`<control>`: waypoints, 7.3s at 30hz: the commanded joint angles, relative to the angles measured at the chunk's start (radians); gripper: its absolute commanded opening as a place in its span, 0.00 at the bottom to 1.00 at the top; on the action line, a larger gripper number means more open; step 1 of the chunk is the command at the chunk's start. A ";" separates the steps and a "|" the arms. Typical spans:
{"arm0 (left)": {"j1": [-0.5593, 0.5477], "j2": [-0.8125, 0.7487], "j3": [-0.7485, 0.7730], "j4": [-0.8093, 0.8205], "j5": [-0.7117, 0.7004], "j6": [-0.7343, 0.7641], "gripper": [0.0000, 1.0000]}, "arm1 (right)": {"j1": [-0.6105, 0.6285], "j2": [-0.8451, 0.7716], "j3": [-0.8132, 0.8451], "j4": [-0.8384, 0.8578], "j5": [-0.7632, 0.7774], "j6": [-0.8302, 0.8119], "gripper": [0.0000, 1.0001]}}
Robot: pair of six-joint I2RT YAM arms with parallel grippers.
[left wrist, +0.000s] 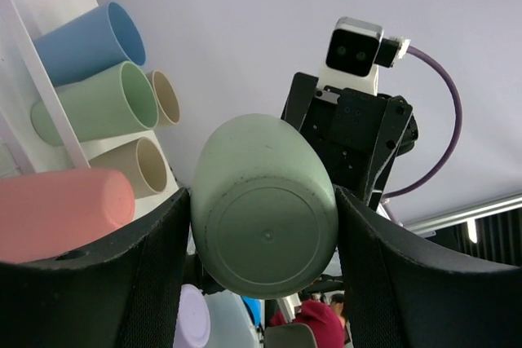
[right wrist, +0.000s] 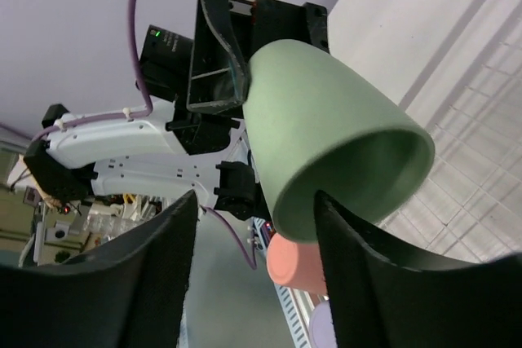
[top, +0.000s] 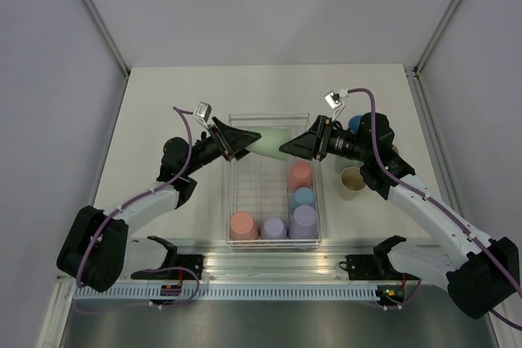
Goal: Unload the cups from the dish rack
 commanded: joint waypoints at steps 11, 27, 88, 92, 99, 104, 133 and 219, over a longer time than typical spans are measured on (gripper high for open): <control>-0.092 0.068 0.073 0.148 0.005 -0.078 0.02 | 0.007 0.081 -0.012 0.364 -0.137 0.166 0.15; 0.030 0.021 -0.013 0.007 -0.032 -0.014 1.00 | -0.027 0.056 0.371 -0.707 0.427 -0.475 0.01; -0.496 0.459 0.858 -1.341 -0.558 1.120 1.00 | -0.100 0.337 0.881 -1.087 0.940 -0.534 0.98; -0.511 0.496 0.872 -1.352 -0.578 1.129 0.98 | -0.099 0.285 0.838 -1.098 0.947 -0.540 0.98; -0.526 0.578 0.909 -1.373 -0.603 1.137 0.93 | -0.100 0.236 0.752 -1.078 0.935 -0.542 0.98; -0.526 0.611 0.922 -1.366 -0.638 1.131 0.80 | -0.100 0.205 0.701 -1.064 0.929 -0.545 0.98; -0.069 -0.031 0.122 -0.515 -0.209 0.355 0.02 | -0.099 -0.106 0.025 -0.200 0.092 -0.171 0.98; -0.385 0.067 0.560 -1.505 -0.407 1.059 0.98 | -0.610 0.848 0.709 -0.972 0.789 -0.439 0.16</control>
